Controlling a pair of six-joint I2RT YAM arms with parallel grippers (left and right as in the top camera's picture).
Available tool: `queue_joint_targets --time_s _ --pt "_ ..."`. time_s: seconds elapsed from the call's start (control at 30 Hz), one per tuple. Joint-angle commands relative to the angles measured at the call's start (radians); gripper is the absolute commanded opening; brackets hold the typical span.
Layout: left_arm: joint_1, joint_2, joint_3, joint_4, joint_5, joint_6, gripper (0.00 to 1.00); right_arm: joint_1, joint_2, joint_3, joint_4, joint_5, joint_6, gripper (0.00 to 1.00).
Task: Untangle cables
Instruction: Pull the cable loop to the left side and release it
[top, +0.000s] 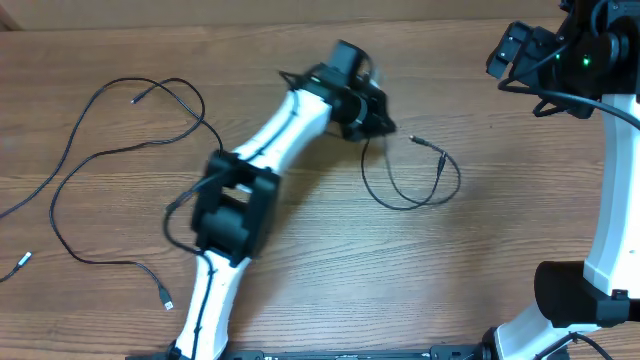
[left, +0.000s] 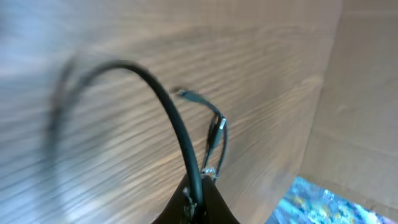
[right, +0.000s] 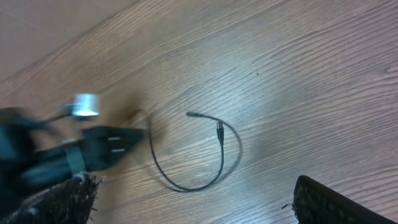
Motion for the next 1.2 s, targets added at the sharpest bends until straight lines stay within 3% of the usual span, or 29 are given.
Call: queue_joint_targets --time_s 0.0,0.17,0.27,0.53,0.8,1.17 --pt "0.096 -0.272 0.011 -0.053 -0.047 0.183 0.04 0.003 0.002 -0.003 0.002 0.012 -0.008 1.00" --pt "0.201 -0.543 0.011 -0.136 -0.252 0.284 0.04 0.003 0.002 -0.003 0.002 0.011 -0.008 1.00" --pt "0.277 -0.710 0.011 -0.203 -0.468 0.293 0.04 0.003 0.002 -0.003 0.002 0.011 -0.008 1.00" --pt "0.458 -0.940 0.011 -0.414 -0.851 0.293 0.04 0.003 0.002 -0.003 0.002 -0.010 -0.008 1.00" --pt "0.557 -0.888 0.010 -0.528 -1.055 0.302 0.04 0.003 0.002 -0.003 0.002 -0.022 -0.008 1.00" --pt "0.653 -0.600 0.010 -0.536 -1.051 0.319 0.04 0.003 0.002 -0.003 0.002 -0.022 -0.008 1.00"
